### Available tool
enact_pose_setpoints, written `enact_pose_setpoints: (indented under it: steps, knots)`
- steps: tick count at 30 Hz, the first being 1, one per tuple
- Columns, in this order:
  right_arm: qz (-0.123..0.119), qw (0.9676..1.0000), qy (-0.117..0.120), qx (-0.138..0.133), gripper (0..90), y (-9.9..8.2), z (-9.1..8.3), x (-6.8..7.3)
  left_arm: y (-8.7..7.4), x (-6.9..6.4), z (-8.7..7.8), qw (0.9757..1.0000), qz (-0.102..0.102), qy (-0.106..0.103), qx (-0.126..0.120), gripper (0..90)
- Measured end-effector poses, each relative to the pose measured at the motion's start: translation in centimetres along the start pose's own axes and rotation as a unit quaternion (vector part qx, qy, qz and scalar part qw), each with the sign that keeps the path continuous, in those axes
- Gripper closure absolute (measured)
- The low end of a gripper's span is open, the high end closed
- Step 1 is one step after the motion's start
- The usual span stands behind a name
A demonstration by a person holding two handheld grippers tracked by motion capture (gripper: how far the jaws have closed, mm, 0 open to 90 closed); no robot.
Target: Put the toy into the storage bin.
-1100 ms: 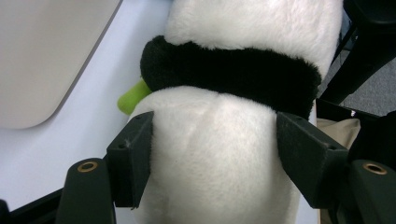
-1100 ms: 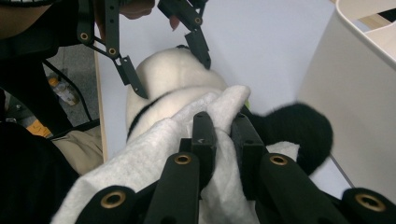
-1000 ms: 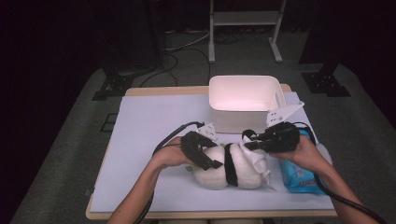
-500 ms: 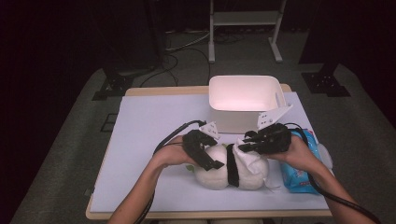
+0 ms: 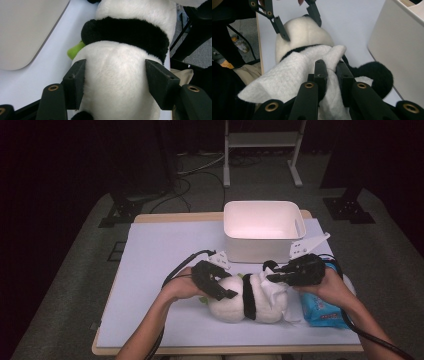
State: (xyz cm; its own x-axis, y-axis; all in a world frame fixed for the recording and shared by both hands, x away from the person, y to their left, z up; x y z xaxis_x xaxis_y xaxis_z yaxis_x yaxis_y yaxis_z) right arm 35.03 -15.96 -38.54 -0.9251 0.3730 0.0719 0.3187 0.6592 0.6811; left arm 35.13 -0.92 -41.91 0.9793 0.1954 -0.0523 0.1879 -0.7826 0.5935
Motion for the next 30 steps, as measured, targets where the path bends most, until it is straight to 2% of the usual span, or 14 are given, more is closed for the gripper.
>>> enact_pose_setpoints:
  steps: [6,15,17,21,22,24,27,28,29,30]
  knots:
    - [0.009,1.0,-0.003,-0.003,80.6,-0.7,-0.3,-0.4,-0.2,0.1,-0.3,1.0,0.002,0.001,0.006,37.9]
    - [0.008,1.0,-0.003,0.002,80.6,-0.7,-0.2,-0.3,-0.4,0.0,-0.5,1.0,0.002,-0.001,0.007,36.9]
    - [0.01,0.9999,-0.003,0.005,80.3,-0.8,-0.4,-0.4,-0.2,0.0,-0.4,1.0,0.003,0.001,0.005,33.2]
    - [0.013,0.9999,-0.001,0.004,80.3,-0.9,-0.3,-0.4,-0.1,0.2,-0.4,1.0,-0.001,0.003,0.004,19.1]
    - [0.011,0.9999,-0.002,0.005,80.3,-0.9,-0.2,-0.4,-0.2,0.4,-0.4,1.0,-0.005,0.006,0.006,19.1]
    - [0.012,0.9999,-0.001,0.008,80.3,-1.1,-0.2,-0.4,-0.3,0.6,-0.4,0.9999,-0.013,-0.005,0.005,15.5]
    - [0.01,0.9999,0.0,0.01,80.3,-1.2,-0.1,-0.4,-0.3,0.5,-0.1,0.9998,-0.014,-0.013,0.009,13.5]
    - [0.012,0.9999,0.003,0.011,80.3,-1.2,-0.1,-0.3,-0.3,0.3,0.3,0.9995,-0.009,-0.027,0.014,13.5]
    - [0.012,0.9999,0.003,0.011,80.3,-1.2,-0.1,-0.3,-0.3,0.3,0.3,0.9995,-0.009,-0.027,0.014,13.2]
    - [0.012,0.9999,0.004,0.012,80.3,-1.2,0.1,-0.2,-0.4,0.1,0.9,0.999,-0.003,-0.037,0.024,11.4]
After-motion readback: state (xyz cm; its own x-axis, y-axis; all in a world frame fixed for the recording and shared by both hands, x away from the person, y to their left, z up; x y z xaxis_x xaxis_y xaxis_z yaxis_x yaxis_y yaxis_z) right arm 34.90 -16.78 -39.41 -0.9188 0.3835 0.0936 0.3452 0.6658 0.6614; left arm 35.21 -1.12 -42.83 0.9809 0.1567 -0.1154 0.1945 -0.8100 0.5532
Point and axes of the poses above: each handheld gripper's, and its own axes: z roughly forward along the jaws, y roughly out of its top, x roughly to its left, the point moved 10 cm from there along z, roughly forward along the jaws, and after that the axes turned 6 degrees about x, right-handed, at the moved point
